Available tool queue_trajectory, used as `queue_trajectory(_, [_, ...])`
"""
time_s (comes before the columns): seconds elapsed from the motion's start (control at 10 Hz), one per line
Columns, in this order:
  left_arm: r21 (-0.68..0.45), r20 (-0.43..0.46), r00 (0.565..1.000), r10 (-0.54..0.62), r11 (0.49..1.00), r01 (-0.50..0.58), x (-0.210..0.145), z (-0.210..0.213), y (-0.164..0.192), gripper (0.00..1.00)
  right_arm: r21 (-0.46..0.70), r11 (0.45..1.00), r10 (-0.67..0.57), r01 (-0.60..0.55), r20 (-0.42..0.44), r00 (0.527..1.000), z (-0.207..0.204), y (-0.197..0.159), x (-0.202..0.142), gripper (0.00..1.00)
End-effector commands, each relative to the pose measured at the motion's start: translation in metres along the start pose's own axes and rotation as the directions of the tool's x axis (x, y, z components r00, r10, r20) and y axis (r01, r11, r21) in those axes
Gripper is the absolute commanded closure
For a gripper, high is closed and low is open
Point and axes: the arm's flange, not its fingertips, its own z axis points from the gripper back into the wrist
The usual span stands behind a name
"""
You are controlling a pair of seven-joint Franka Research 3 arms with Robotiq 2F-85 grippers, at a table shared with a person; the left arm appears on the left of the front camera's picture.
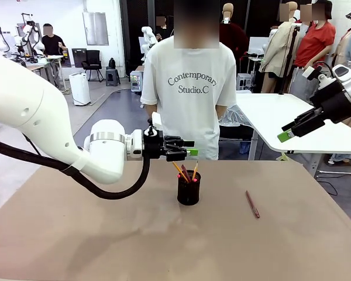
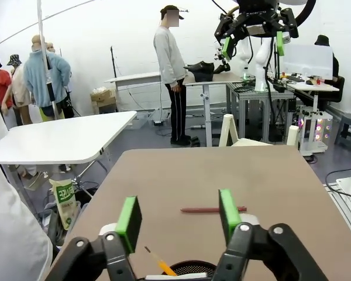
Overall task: Place the pens into the pen holder.
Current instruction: Pick up a writing instrument from the table and place it into the Pen holder.
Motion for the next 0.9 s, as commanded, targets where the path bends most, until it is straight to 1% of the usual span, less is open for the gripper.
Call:
queue_trajectory(0.0, [0.008,-0.005,1.000,-0.022,1.000,0.022,0.0050,0.0035,-0.0027,0.00,0.001,1.000,0.001,-0.001,0.015,1.000,0.0001,0.0004,0.0018,0.00])
queue_trajectory(0.3, [0.002,-0.025,0.999,-0.031,1.000,0.031,0.0087,0.0054,-0.0039,0.00,0.001,1.000,0.001,-0.001,0.015,1.000,0.0001,0.0004,0.0018,0.00])
queue_trajectory(0.4, [-0.002,-0.048,0.998,-0.035,0.999,0.035,0.0104,0.0063,-0.0053,0.00,0.001,1.000,0.001,-0.001,0.015,1.000,0.0001,0.0004,0.0018,0.00])
queue_trajectory(0.5, [0.029,-0.105,0.992,-0.066,0.997,0.069,0.0097,0.0059,-0.0050,0.00,0.001,1.000,0.001,-0.001,0.015,1.000,0.0001,0.0004,0.0018,0.00])
queue_trajectory(0.6, [0.000,-0.015,1.000,-0.021,1.000,0.021,0.0069,0.0020,0.0002,0.00,0.001,1.000,0.001,-0.001,0.015,1.000,0.0001,0.0004,0.0018,0.00])
queue_trajectory(0.8, [0.000,-0.015,1.000,-0.021,1.000,0.021,0.0069,0.0020,0.0002,0.00,0.001,1.000,0.001,-0.001,0.015,1.000,0.0001,0.0004,0.0018,0.00])
